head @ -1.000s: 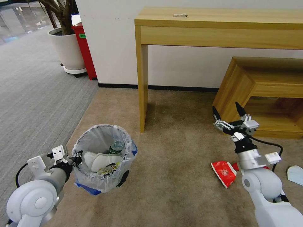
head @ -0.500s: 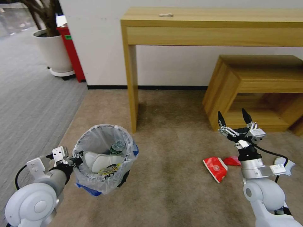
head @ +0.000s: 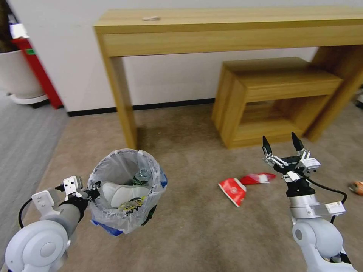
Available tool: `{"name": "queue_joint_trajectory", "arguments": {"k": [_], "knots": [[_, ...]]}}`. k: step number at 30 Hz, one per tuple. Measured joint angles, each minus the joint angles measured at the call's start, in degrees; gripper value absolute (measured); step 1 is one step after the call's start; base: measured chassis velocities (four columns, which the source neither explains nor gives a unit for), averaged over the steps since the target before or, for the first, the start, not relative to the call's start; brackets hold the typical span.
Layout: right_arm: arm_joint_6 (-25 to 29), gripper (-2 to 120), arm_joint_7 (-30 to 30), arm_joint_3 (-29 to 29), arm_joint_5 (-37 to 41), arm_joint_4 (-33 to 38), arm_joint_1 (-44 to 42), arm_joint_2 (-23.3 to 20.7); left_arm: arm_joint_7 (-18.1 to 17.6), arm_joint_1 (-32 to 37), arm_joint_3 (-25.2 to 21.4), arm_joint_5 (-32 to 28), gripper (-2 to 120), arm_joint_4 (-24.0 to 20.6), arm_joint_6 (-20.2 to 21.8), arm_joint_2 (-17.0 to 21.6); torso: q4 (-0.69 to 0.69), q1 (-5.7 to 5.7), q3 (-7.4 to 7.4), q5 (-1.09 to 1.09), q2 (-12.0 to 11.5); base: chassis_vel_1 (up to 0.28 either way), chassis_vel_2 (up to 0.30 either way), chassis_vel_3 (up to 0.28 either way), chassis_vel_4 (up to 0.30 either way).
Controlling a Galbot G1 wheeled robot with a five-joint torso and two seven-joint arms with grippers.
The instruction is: Pick up the trash bin and place the garbage on the floor into it.
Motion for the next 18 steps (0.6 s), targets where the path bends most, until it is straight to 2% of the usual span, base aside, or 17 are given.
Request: {"name": "queue_joint_trajectory", "arguments": {"k": [18], "knots": [[0.0,100,0.2,0.1,0.1,-0.4,0.7,0.8,0.5,-0.4,-0.2,-0.7,0,1.1,-0.2,0.7,0.00,0.00,0.00,0.00,0.0,-0.127,-0.126,-0.122,-0.129]]}}
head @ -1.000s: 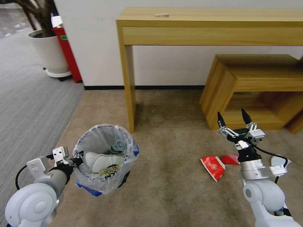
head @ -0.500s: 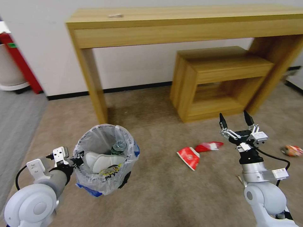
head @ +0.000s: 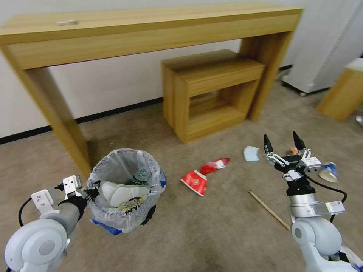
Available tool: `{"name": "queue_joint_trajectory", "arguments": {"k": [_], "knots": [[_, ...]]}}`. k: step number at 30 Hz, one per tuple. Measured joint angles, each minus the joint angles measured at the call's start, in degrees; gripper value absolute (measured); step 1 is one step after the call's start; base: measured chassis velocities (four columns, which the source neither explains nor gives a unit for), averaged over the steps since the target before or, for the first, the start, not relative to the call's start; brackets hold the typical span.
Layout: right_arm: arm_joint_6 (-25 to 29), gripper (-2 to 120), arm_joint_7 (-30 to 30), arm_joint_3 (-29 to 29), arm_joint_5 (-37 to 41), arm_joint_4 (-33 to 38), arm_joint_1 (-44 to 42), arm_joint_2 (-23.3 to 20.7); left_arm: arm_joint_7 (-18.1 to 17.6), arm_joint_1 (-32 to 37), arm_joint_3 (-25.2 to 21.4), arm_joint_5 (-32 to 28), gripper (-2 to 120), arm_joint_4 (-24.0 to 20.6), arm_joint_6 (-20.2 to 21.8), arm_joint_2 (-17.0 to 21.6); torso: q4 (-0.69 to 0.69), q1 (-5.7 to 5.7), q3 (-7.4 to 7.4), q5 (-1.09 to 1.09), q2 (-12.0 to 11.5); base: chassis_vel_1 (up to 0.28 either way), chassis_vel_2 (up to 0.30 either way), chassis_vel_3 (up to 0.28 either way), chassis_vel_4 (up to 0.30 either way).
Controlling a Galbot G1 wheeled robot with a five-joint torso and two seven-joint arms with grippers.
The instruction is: Pick up the trash bin and place the garbage on the floor into it.
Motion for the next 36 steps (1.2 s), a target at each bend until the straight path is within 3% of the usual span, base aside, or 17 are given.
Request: {"name": "queue_joint_trajectory", "arguments": {"k": [15,36], "knots": [[-0.1,100,0.0,0.0,-0.4,0.0,0.1,0.8,0.9,-0.5,0.2,-0.1,0,0.7,-0.2,0.8,-0.01,0.00,0.00,0.00,0.0,-0.088,-0.102,-0.095,-0.100],[-0.1,100,0.0,-0.9,-0.6,-1.0,0.6,0.9,0.5,-1.3,0.2,-0.3,0,1.4,-0.9,0.7,0.00,0.00,0.00,0.00,0.0,-0.006,-0.005,-0.003,-0.008]]}}
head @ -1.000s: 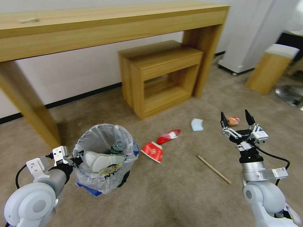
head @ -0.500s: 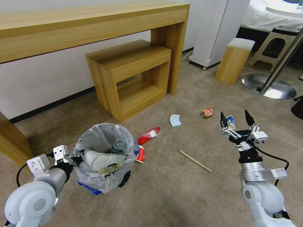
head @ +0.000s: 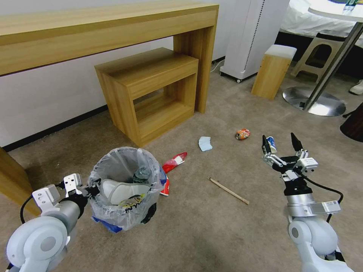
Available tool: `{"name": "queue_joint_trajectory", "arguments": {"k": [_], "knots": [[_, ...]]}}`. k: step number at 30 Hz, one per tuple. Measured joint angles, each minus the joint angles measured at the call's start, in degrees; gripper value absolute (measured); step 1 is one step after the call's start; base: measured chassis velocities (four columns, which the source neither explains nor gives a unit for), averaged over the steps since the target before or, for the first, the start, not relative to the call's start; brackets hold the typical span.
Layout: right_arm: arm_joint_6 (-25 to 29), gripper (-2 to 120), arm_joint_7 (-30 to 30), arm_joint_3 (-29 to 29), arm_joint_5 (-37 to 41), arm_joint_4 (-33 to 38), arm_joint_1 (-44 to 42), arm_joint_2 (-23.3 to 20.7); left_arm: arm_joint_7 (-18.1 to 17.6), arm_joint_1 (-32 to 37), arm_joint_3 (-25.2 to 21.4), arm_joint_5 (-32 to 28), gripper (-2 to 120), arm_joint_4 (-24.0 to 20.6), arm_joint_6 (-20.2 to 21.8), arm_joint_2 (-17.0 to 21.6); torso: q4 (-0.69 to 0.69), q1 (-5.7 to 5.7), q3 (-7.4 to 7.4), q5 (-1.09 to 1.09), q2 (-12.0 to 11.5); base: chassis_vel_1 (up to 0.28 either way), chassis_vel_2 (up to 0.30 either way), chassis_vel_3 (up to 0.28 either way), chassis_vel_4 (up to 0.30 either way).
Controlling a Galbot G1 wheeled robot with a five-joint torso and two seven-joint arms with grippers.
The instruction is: Pick up the trash bin and place the garbage on the floor into it.
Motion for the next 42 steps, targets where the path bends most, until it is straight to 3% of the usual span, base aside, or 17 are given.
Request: {"name": "queue_joint_trajectory", "arguments": {"k": [16,22,35,39,42], "knots": [[-0.4,100,3.1,-0.2,-1.2,-0.8,0.7,-0.1,-1.6,-0.7,-3.9,-1.2,0,1.7,-0.1,-0.3,0.00,0.00,0.00,0.00,0.0,0.000,0.000,0.000,0.000],[-2.7,100,7.8,2.5,-2.3,-0.3,0.5,-0.8,-1.6,-0.7,-5.5,-1.6,0,1.6,-0.1,-1.0,0.00,0.00,0.00,0.01,0.0,0.000,0.000,0.000,0.000],[-4.0,100,10.2,6.0,-2.4,-0.3,-0.3,-2.7,-1.4,-0.1,-6.3,-1.6,0,1.5,0.0,-1.5,0.00,0.00,0.00,0.00,0.0,0.000,0.000,0.000,0.000],[-5.8,100,14.0,6.1,-3.8,0.7,-2.7,-5.1,-1.3,0.1,-7.1,-1.6,0,1.3,0.0,-1.6,0.00,0.00,0.00,0.01,0.0,0.000,0.000,0.000,0.000],[-6.1,100,15.6,6.6,-4.8,1.1,-6.6,-12.6,-1.1,0.3,-7.9,-1.6,0,1.1,0.0,-1.5,0.00,0.00,0.00,0.02,0.0,0.000,0.000,0.000,0.000]]}}
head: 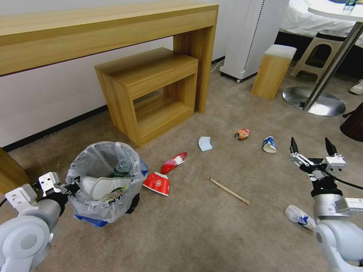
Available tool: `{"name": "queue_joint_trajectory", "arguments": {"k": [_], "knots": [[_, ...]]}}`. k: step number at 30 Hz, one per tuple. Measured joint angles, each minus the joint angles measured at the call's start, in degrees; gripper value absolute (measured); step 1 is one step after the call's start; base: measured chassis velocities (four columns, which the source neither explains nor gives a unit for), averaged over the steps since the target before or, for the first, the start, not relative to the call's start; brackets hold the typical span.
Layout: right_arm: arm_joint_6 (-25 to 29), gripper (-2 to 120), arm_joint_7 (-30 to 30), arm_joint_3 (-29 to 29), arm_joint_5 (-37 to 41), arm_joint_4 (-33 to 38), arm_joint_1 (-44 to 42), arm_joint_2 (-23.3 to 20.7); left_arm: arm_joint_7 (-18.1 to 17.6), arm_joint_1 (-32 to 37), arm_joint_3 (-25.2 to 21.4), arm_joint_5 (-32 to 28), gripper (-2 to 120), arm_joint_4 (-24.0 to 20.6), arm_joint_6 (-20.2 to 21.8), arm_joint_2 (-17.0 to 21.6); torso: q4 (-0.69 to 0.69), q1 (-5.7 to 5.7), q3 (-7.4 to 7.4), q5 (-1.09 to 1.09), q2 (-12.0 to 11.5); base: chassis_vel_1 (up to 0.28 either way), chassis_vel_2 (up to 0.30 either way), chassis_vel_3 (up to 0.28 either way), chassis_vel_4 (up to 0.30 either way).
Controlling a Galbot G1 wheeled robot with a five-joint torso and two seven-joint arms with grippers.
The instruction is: Pick up the trash bin and place the garbage on the floor into it.
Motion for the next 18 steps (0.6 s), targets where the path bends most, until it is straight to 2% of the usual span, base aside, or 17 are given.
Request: {"name": "queue_joint_trajectory", "arguments": {"k": [4,12,18], "knots": [[0.0,100,0.0,0.8,0.1,0.3,-0.9,-2.5,0.2,0.0,0.2,0.2,0,0.0,0.0,-0.5,0.00,0.00,0.00,-0.01,0.0,0.000,0.000,0.000,0.000],[0.1,100,-0.1,-0.2,-1.1,0.0,-1.0,-1.9,0.6,0.0,0.1,0.2,0,0.1,0.0,-0.6,0.00,0.00,0.00,-0.01,0.0,0.000,0.000,0.000,0.000],[0.1,100,0.1,-1.1,-2.7,-3.1,-1.2,-1.9,1.0,0.0,-0.3,0.1,0,0.2,0.0,-0.5,0.00,0.00,0.00,-0.01,0.0,0.000,0.000,0.000,0.000]]}}
